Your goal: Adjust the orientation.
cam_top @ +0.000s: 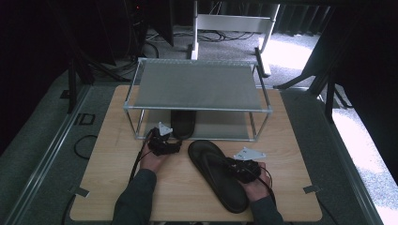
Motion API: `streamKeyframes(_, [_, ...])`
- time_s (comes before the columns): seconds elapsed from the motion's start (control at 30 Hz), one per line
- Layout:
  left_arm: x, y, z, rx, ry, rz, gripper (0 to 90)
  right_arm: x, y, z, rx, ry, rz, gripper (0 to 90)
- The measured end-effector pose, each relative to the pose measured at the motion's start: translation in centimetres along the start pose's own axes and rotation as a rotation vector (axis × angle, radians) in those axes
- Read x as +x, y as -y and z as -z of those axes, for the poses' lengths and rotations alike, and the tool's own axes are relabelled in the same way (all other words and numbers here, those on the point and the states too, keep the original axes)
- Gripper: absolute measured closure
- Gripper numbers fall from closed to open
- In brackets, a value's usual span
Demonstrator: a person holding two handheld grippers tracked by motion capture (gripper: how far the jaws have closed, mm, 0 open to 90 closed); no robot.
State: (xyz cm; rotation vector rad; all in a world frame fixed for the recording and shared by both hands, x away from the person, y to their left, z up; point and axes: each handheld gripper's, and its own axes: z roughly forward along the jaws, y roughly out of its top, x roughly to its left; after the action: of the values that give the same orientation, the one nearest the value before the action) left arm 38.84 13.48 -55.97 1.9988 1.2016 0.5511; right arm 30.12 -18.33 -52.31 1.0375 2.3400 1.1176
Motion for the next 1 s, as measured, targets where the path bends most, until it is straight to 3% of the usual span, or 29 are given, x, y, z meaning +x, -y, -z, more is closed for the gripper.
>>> streamKeyframes(0.17, [0.0, 0.0, 0.0, 0.001, -0.001, -0.002, 26.4, -1.2, -0.6, -0.1, -0.029, 0.06, -0.045, 76.4])
streamKeyframes(0.47, [0.0, 0.0, 0.0, 0.0, -0.002, -0.001, 26.4, -3.5, -2.2, -1.9, -0.04, 0.141, -0.12, 76.1])
streamKeyframes(0.83, [-0.1, 0.0, 0.0, -0.002, -0.004, -0.002, 26.4, -3.7, -4.8, -4.8, -0.043, 0.214, -0.118, 75.9])
streamKeyframes(1.0, [-0.1, 0.0, 0.0, -0.002, -0.004, -0.002, 26.4, -4.0, -5.0, -5.7, -0.06, 0.245, -0.168, 75.9])
